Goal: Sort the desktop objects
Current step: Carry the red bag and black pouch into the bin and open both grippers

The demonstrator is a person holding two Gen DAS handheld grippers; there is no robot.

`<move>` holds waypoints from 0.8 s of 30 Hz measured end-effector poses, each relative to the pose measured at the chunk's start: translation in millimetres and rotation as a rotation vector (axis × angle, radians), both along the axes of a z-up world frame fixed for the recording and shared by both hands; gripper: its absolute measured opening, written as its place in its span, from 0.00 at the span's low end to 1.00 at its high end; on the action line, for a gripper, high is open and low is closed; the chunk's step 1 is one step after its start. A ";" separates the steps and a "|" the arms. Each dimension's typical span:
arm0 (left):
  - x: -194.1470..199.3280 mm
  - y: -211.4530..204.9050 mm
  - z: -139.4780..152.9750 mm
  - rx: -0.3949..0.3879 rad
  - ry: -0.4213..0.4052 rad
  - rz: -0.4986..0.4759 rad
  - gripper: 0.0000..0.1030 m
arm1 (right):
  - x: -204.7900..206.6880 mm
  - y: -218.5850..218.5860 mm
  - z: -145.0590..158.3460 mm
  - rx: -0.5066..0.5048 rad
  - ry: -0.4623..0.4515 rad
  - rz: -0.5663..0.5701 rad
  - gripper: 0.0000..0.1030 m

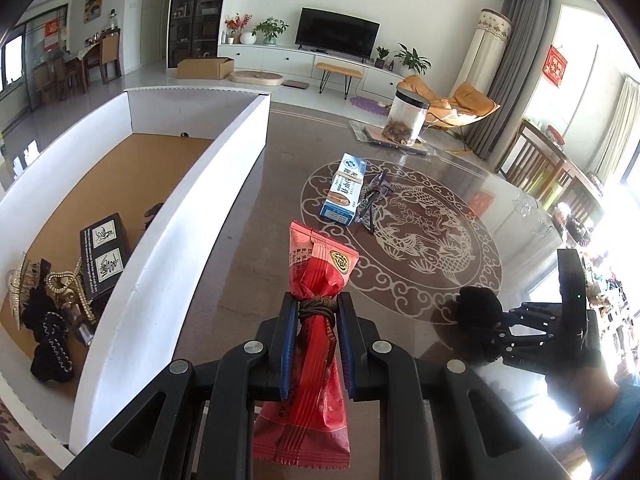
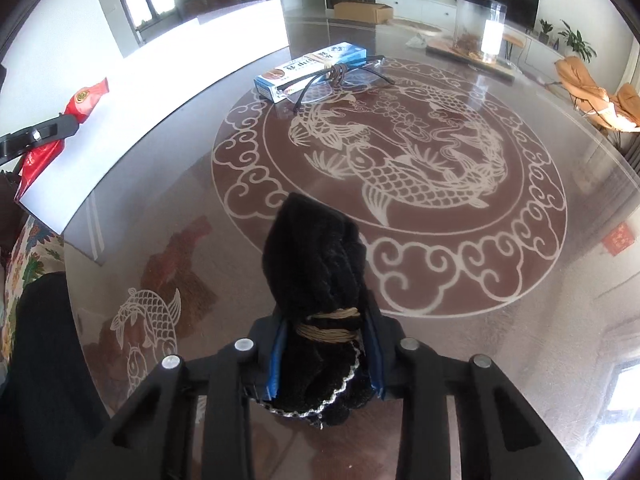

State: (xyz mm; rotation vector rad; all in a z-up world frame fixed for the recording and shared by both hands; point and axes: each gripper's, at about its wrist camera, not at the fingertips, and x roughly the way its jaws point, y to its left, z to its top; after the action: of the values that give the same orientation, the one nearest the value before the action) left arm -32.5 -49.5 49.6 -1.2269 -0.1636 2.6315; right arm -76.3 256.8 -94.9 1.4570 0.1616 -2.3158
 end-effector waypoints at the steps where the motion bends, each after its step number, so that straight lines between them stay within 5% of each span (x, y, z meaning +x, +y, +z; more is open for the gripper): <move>1: 0.8 -7.9 6.5 -0.002 0.008 0.008 0.18 | -0.6 1.0 1.3 0.007 -0.012 -0.007 0.32; 4: 0.7 -43.1 27.9 -0.012 0.030 0.045 0.18 | 1.2 -6.3 17.0 0.041 0.000 0.014 0.32; 8: -13.1 -112.8 53.7 -0.035 0.034 0.149 0.18 | -10.1 -40.4 73.6 -0.016 0.078 0.071 0.32; 16: -43.1 -229.4 36.2 -0.036 -0.080 0.365 0.18 | -49.5 -209.1 183.2 -0.256 0.206 0.289 0.32; 20: -52.6 -252.9 7.5 -0.042 -0.157 0.406 0.18 | -50.6 -303.3 182.5 -0.312 0.179 0.411 0.32; 24: -58.6 -263.0 -13.4 -0.049 -0.202 0.417 0.18 | -46.9 -369.2 142.9 -0.287 0.083 0.498 0.32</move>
State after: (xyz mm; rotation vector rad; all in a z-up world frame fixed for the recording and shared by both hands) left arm -91.1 -312.5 36.3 -1.6291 -0.4357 2.8582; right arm -123.3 -112.4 48.0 1.0391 0.1818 -1.9006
